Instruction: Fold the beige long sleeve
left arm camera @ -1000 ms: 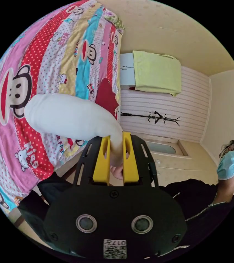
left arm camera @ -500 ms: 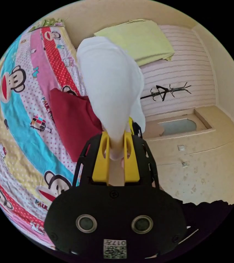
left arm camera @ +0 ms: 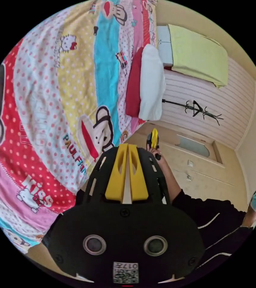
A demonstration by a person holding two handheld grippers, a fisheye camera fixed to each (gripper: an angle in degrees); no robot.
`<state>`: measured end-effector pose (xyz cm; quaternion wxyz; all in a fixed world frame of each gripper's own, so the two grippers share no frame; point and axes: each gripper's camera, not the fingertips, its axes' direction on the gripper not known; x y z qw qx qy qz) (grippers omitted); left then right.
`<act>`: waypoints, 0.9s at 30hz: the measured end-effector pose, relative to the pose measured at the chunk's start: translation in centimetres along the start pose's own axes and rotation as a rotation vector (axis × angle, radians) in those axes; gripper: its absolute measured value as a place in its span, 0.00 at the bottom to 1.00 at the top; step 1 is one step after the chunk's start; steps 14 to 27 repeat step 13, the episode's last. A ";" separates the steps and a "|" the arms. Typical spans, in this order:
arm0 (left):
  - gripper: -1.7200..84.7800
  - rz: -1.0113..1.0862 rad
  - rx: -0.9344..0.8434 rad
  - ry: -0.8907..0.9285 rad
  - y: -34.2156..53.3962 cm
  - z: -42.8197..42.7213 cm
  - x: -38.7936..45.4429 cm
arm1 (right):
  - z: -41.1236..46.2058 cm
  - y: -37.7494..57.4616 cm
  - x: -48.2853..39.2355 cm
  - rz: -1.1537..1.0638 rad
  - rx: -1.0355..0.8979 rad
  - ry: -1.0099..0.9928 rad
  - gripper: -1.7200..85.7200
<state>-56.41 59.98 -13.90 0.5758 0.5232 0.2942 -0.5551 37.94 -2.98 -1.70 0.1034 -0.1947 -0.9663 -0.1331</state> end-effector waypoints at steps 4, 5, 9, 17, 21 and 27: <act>0.01 0.132 0.389 -0.162 4.3 -16.0 8.7 | 1.3 4.8 -2.8 -0.246 -0.166 0.092 0.03; 0.01 0.161 0.439 -0.197 5.6 -18.1 10.4 | 3.7 7.0 -4.6 -0.369 -0.293 0.219 0.03; 0.01 0.382 0.750 -0.546 18.7 -28.2 22.4 | 13.9 19.8 -8.6 -0.930 -0.637 0.710 0.03; 0.01 0.570 1.066 -0.799 36.3 -30.9 29.7 | 17.7 39.6 -8.6 -1.478 -0.864 0.278 0.03; 0.01 0.570 1.066 -0.799 36.3 -30.9 29.7 | 17.7 39.6 -8.6 -1.478 -0.864 0.278 0.03; 0.01 0.570 1.066 -0.799 36.3 -30.9 29.7 | 17.7 39.6 -8.6 -1.478 -0.864 0.278 0.03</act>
